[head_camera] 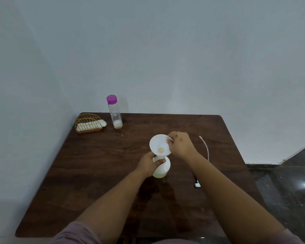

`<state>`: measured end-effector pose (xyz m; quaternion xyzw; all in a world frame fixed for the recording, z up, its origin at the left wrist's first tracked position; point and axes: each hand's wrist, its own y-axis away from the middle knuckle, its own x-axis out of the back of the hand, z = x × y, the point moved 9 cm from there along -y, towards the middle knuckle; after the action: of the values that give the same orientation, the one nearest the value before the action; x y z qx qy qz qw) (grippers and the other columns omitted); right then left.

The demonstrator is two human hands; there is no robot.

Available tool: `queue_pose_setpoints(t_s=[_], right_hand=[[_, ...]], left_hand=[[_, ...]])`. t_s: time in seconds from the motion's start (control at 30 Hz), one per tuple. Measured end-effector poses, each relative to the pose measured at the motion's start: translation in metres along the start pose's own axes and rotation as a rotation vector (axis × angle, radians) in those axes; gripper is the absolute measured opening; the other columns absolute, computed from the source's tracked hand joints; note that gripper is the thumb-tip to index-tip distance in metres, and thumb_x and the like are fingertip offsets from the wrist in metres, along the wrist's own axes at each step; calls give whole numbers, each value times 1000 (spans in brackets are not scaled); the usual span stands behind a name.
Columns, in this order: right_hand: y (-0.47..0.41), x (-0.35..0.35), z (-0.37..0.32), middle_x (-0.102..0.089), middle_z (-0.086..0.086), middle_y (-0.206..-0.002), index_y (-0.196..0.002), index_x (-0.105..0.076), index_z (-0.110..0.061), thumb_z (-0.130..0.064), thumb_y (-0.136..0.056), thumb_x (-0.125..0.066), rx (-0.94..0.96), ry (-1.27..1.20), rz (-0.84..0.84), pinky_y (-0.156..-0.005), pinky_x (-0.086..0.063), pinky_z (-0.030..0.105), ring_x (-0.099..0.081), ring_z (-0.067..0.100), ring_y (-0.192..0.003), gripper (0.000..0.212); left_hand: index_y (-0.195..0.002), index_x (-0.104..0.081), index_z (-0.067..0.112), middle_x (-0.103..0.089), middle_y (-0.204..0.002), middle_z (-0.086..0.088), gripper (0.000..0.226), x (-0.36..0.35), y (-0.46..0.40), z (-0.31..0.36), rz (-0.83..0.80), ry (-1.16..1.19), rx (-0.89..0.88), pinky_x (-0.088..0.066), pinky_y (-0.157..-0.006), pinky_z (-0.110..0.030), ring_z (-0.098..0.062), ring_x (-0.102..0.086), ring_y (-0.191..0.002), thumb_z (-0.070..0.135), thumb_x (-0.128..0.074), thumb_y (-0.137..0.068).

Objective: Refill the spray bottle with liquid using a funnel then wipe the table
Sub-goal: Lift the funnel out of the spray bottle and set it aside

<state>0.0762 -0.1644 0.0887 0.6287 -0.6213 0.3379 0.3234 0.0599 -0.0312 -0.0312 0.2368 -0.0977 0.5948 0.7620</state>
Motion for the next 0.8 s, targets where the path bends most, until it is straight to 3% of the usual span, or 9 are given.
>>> queue_pose_setpoints(t_s=[0.23,0.37,0.5,0.6,0.8], right_hand=[[-7,31,2,-67,12,-106,-108,-66,-2,-17,-93,-54,-6,-2,77,-72,-38,17,-62,24,-95,24],[-7,19,10,-66,13,-108,-107,-66,-5,-20,-93,-56,-38,-30,16,-65,-42,18,-59,18,-85,23],[-2,11,13,-66,12,-112,-111,-65,-3,-18,-94,-55,-51,-5,11,-72,-41,20,-59,18,-92,25],[-5,12,15,-66,11,-114,-113,-65,-5,-22,-94,-56,-76,-54,6,-69,-45,19,-61,18,-89,27],[-5,11,10,-65,11,-115,-116,-64,-5,-21,-94,-56,-47,-13,7,-68,-40,15,-58,16,-93,28]], left_hand=[[-131,-56,29,-59,-133,3,44,-4,-2,-1,-54,-62,-24,-45,-104,-45,-23,-52,-123,35,-66,-89],[-134,-54,27,-56,-137,1,47,-4,-5,-2,-65,-70,-2,-44,-105,-47,-23,-50,-125,37,-65,-89],[-135,-52,27,-56,-138,2,51,-5,-7,-5,-72,-91,9,-45,-104,-49,-24,-50,-126,42,-65,-88],[-132,-55,25,-59,-133,1,48,-5,-7,-4,-65,-82,13,-46,-103,-48,-24,-53,-121,40,-65,-88],[-136,-52,26,-58,-135,1,53,-5,-8,-6,-74,-80,10,-45,-104,-48,-24,-52,-124,44,-64,-87]])
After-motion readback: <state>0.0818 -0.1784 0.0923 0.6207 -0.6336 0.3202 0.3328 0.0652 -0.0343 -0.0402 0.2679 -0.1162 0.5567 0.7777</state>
